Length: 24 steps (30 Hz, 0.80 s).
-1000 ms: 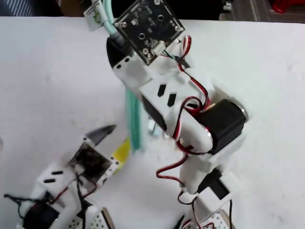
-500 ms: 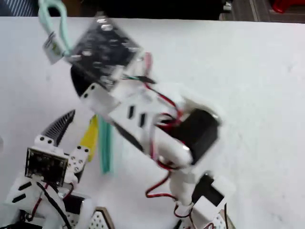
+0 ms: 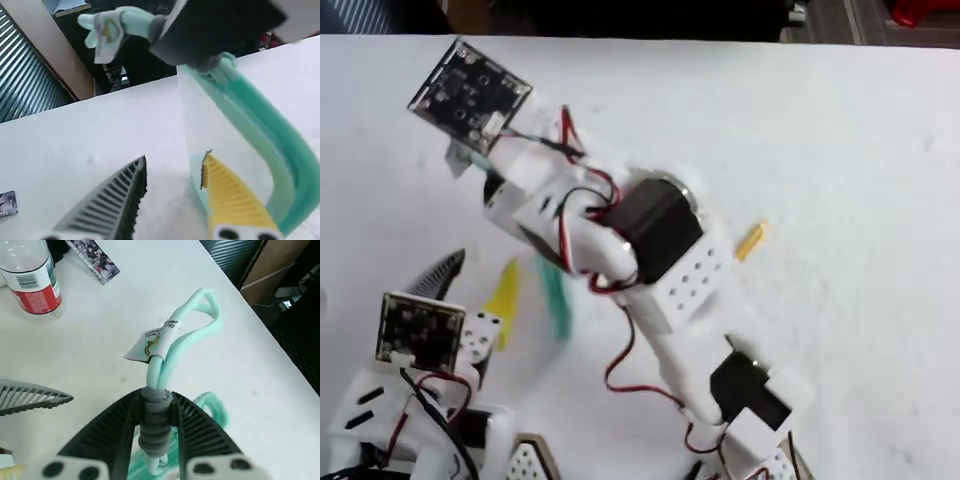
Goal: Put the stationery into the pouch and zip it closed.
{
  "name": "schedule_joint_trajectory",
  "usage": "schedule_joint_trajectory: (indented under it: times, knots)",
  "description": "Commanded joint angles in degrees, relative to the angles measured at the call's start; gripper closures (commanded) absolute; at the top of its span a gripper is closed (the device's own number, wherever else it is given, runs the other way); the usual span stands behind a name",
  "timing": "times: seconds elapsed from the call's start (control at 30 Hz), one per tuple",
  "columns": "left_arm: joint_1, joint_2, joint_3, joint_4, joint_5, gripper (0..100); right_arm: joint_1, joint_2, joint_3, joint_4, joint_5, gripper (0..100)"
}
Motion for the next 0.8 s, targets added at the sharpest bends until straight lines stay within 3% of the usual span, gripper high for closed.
schedule_joint_trajectory:
  times: [0.0,0.17,0.4,0.77]
  knots:
    - [0.13,1.27,1.67,0.70,0.44,69,2.15,-3.12,-0.09,0.84,0.62,98.2]
    - [6.99,1.27,12.04,-2.46,1.14,69,2.24,-6.29,0.44,1.01,0.53,98.1]
    - [7.43,1.27,23.30,-12.04,6.68,69,1.89,-7.96,0.53,1.01,0.97,98.1]
    - [12.18,1.27,22.77,-13.63,11.43,69,-1.63,-6.81,-5.54,-6.81,0.97,98.1]
